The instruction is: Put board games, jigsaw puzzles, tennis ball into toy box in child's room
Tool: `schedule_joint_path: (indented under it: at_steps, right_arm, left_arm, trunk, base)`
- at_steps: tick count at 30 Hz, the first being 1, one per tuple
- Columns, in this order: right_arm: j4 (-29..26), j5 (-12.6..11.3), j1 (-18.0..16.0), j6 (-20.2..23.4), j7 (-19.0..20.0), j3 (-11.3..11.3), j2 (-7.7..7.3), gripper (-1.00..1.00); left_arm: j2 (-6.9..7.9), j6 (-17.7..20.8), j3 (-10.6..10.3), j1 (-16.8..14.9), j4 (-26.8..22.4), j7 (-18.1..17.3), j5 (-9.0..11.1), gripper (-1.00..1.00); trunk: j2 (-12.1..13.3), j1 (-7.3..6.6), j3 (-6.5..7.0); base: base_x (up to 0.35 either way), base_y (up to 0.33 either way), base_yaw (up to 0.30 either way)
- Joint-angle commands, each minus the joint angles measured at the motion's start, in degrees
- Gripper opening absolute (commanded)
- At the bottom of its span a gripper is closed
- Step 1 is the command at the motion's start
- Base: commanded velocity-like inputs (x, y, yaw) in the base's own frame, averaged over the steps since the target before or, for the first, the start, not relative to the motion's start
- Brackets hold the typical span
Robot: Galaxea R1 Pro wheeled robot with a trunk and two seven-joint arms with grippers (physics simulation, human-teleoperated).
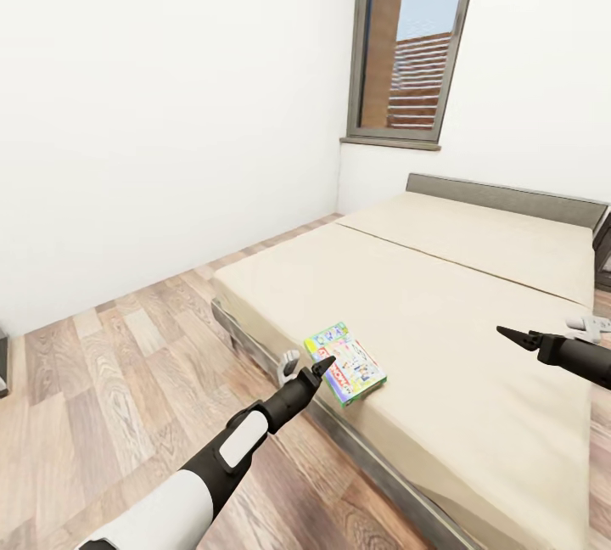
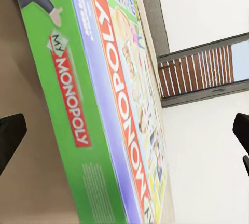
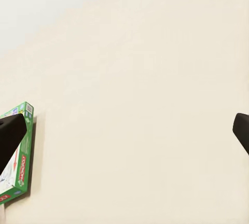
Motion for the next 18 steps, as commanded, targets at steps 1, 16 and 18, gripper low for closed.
schedule_joint_path:
  at_steps: [1, 16, 18]
  right_arm:
    - [-0.1, 0.6, -0.1, 0.3, 0.6, -0.1, 0.00, 1.00]
    - [-0.1, 0.6, -0.1, 0.3, 0.6, -0.2, -0.03, 1.00]
    - [-0.1, 0.6, -0.1, 0.3, 0.6, -0.2, -0.03, 1.00]
  left_arm:
    - [0.00, 0.4, -0.1, 0.0, 0.1, -0.1, 0.6, 1.00]
    - [0.00, 0.4, 0.0, 0.0, 0.6, -0.1, 0.6, 1.00]
    - [0.00, 0.4, 0.0, 0.0, 0.6, -0.1, 0.6, 1.00]
  trunk:
    - [0.0, -0.01, -0.05]
    - [0.0, -0.01, -0.04]
    - [0.0, -0.01, -0.04]
  base:
    - [0.000, 0.000, -0.023]
    - [0.000, 0.000, -0.010]
    - [0.000, 0.000, -0.003]
